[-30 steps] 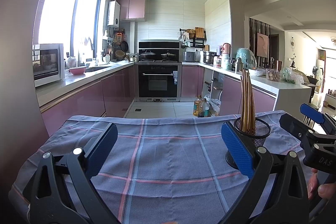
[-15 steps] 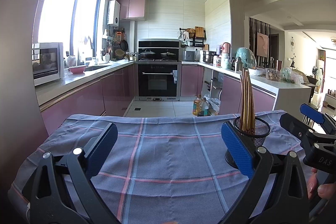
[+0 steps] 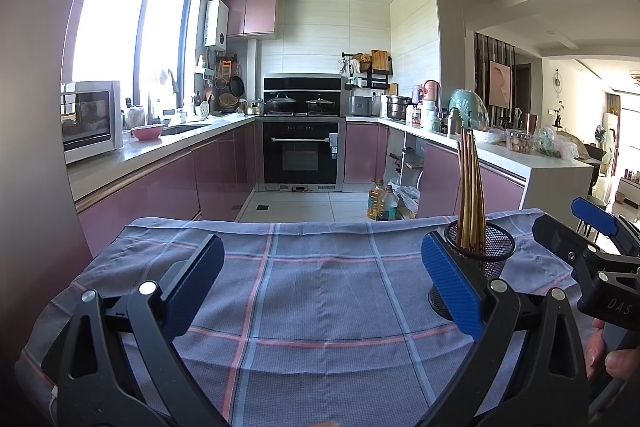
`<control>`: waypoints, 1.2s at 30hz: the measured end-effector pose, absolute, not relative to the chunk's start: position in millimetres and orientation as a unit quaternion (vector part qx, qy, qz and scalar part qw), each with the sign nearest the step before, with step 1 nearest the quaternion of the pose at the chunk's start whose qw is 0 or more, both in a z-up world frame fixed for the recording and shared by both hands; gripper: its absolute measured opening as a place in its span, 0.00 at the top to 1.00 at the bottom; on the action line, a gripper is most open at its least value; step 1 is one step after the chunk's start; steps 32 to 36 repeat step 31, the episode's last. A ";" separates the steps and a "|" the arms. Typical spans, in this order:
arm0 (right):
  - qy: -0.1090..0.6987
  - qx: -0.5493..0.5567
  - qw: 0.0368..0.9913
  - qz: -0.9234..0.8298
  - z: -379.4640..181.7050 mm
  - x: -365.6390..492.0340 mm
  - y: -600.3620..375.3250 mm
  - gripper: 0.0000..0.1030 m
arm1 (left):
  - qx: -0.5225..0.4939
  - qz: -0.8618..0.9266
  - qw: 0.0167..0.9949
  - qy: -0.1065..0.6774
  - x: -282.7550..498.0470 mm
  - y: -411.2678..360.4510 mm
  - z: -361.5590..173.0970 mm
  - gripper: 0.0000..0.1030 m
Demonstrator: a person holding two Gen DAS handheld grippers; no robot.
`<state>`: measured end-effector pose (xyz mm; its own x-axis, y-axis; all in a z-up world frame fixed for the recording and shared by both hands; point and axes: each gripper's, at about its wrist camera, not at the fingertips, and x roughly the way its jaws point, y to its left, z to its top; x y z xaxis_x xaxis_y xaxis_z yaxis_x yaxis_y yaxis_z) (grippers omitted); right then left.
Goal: Organize utensils
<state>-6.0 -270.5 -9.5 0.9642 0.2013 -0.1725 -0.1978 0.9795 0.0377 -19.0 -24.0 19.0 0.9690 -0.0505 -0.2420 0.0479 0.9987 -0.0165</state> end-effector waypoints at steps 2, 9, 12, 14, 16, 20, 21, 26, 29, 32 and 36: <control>0.088 0.010 0.991 0.101 -9.6 -6.5 -270.4 0.06 | -0.005 -0.025 0.992 0.122 -18.9 -24.0 19.0 0.06; 0.089 0.011 0.991 0.101 -10.0 -6.5 -270.5 0.06 | -0.005 -0.027 0.992 0.123 -19.5 -24.5 17.2 0.06; 0.089 0.011 0.991 0.101 -10.0 -6.0 -270.7 0.06 | -0.005 -0.027 0.992 0.124 -19.9 -24.4 16.1 0.06; 0.089 0.011 0.991 0.101 -10.0 -6.1 -270.7 0.06 | -0.005 -0.025 0.992 0.124 -19.8 -24.5 16.4 0.06; 0.090 0.012 0.991 0.101 -10.3 -6.3 -270.8 0.06 | -0.005 -0.024 0.992 0.121 -20.5 -24.4 16.8 0.06; 0.090 0.012 0.991 0.101 -11.0 -6.3 -270.7 0.06 | -0.002 -0.027 0.993 0.118 -20.8 -24.6 15.9 0.06; 0.090 0.012 0.991 0.101 -10.9 -5.8 -270.7 0.06 | -0.002 -0.026 0.993 0.119 -20.1 -24.5 16.4 0.06; 0.104 0.009 0.990 0.089 -14.4 -2.0 -281.2 0.06 | -0.004 -0.030 0.988 0.150 -10.8 -21.7 11.5 0.06; 0.149 0.007 0.988 0.047 -24.0 12.3 -309.1 0.06 | -0.001 -0.016 0.984 0.177 1.1 -15.1 4.4 0.06; 0.207 0.002 0.978 0.007 -36.0 30.6 -332.7 0.06 | -0.003 -0.009 0.979 0.202 11.4 -6.6 -2.3 0.06; 0.207 0.002 0.978 0.007 -36.0 30.6 -332.7 0.06 | -0.003 -0.009 0.979 0.202 11.4 -6.6 -2.3 0.06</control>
